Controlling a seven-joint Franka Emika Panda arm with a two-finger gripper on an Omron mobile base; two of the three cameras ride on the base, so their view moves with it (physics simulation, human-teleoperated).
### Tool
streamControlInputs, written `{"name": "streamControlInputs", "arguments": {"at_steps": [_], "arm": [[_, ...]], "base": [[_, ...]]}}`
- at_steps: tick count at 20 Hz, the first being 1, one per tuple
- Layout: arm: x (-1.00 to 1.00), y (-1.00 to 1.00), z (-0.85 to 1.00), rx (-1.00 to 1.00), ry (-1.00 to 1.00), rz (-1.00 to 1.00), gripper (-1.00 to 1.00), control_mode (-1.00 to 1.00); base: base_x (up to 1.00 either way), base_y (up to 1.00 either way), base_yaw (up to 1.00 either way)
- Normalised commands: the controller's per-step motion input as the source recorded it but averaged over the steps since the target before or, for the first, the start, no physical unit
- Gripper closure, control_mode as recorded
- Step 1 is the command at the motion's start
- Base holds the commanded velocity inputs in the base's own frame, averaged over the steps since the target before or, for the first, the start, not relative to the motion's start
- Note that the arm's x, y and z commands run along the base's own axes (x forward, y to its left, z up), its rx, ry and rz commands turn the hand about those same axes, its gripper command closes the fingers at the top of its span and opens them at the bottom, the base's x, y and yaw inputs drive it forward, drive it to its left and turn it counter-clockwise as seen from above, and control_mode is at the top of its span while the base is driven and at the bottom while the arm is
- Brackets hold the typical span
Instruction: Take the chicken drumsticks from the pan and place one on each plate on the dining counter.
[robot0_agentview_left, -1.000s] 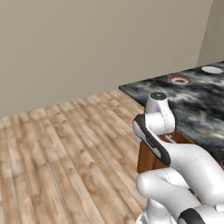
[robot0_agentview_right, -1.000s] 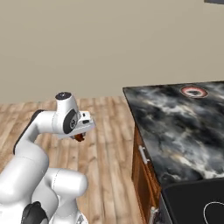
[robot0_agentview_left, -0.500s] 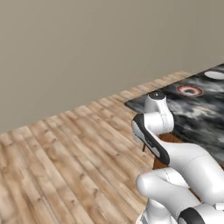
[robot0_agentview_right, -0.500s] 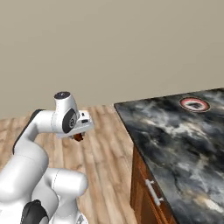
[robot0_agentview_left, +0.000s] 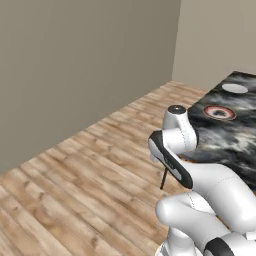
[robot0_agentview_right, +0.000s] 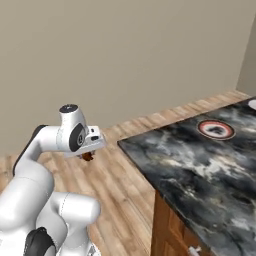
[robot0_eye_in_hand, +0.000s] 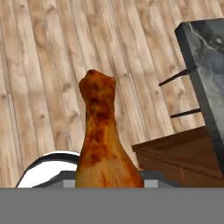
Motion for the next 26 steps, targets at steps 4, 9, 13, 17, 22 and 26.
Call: {"name": "streamControlInputs", "arguments": {"at_steps": [4, 9, 13, 17, 22, 26], "arm": [[0.0, 0.0, 0.0, 0.0, 0.0, 0.0, 1.0, 1.0], [0.0, 0.0, 0.0, 0.0, 0.0, 0.0, 1.0, 1.0], [0.0, 0.0, 0.0, 0.0, 0.0, 0.0, 1.0, 1.0], [0.0, 0.0, 0.0, 0.0, 0.0, 0.0, 1.0, 1.0], [0.0, 0.0, 0.0, 0.0, 0.0, 0.0, 1.0, 1.0], [0.0, 0.0, 0.0, 0.0, 0.0, 0.0, 1.0, 1.0]], "base": [[0.68, 0.71, -0.47], [0.66, 0.69, -0.48], [0.64, 0.71, -0.48], [0.63, 0.69, -0.5], [0.64, 0.56, -0.63], [0.62, 0.57, -0.62]]}}
